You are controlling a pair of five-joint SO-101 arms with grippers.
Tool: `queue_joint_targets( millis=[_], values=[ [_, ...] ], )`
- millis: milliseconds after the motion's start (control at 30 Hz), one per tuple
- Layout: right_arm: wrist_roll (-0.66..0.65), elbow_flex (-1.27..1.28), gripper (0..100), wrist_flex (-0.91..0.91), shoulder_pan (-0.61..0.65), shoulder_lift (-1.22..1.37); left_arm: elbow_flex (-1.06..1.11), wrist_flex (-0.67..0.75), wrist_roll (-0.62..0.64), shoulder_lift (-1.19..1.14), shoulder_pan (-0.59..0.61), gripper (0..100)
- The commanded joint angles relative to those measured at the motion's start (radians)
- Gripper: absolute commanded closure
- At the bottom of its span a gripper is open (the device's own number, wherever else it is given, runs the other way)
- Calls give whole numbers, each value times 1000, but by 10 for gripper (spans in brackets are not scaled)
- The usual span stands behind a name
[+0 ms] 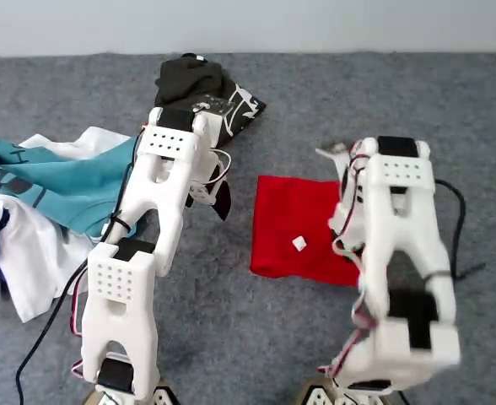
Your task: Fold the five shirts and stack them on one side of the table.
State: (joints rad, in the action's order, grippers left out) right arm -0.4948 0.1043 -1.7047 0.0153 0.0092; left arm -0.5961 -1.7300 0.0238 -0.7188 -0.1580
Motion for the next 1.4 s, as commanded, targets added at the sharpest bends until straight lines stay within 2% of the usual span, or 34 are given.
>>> queue_joint_targets(
  millis=[0, 100, 367, 633, 733, 900, 1200, 1367],
  values=[
    [11, 5, 941, 84, 76, -205, -2, -20, 9, 77, -5, 742],
    [77, 5, 941, 160, 105, -183, -2, -20, 9, 77, -6, 742],
    [77, -51, 941, 351, 183, 124, -2, -20, 9, 77, -8, 742],
    [77, -285, 944, 363, 194, 354, 5, -6, 9, 77, -8, 742],
    [77, -308, 945, 325, 189, 387, 53, 18, 9, 77, -11, 742],
    [75, -310, 946, 248, 113, 386, 131, 66, 9, 78, -11, 742],
    [-46, -307, 946, 50, -74, 282, 137, 77, 9, 78, -12, 742],
    [-80, -227, 989, -21, -134, 214, 137, 77, 9, 78, -12, 742]
  ],
)
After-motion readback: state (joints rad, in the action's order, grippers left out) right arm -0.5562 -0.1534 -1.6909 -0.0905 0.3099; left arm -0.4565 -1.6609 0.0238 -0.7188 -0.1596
